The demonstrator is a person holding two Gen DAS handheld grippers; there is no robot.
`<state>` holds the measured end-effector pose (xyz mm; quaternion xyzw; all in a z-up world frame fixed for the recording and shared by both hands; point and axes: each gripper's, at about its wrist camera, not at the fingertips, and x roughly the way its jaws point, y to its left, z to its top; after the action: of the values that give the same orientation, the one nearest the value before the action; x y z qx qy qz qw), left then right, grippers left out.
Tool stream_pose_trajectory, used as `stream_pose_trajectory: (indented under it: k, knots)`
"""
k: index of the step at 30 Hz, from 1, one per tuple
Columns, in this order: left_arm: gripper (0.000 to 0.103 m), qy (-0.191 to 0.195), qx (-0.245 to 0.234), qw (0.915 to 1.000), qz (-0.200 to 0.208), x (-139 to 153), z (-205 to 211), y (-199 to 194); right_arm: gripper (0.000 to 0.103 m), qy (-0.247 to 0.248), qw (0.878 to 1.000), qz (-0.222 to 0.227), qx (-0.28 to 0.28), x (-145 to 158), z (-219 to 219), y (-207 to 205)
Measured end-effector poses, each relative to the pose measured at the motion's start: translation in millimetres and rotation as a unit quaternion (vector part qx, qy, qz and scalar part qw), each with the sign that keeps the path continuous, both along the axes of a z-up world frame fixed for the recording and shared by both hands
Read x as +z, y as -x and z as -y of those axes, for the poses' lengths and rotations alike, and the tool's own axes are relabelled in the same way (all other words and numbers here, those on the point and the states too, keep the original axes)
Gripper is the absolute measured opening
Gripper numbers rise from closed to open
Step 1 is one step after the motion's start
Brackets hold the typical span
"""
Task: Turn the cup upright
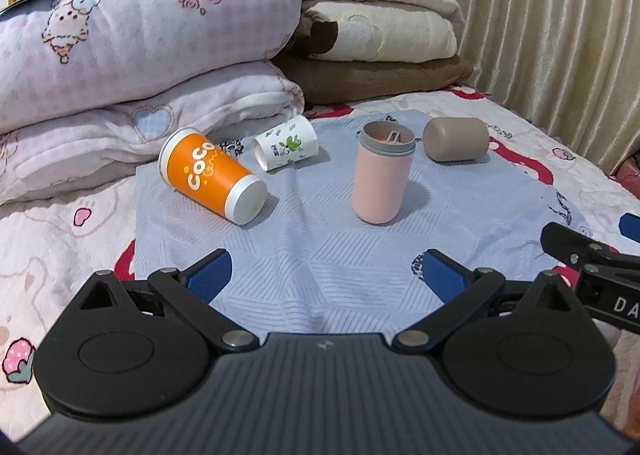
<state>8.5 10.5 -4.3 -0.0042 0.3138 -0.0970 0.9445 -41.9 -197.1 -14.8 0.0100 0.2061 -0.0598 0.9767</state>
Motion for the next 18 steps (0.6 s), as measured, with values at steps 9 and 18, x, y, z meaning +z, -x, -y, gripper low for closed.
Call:
stream_pose_trajectory:
  k: [9,18]
  knots:
    - [0.103,0.001,0.01,0.9998,-0.015,0.7,-1.8,-4.6,0.103,0.003,1.0,0.003,0.0,0.9,2.4,-0.6]
    - [0.103,0.0,0.013,0.9998,-0.018,-0.1,-1.7,-5.3,0.103,0.007,1.0,0.003,0.0,0.4,3.6,-0.4]
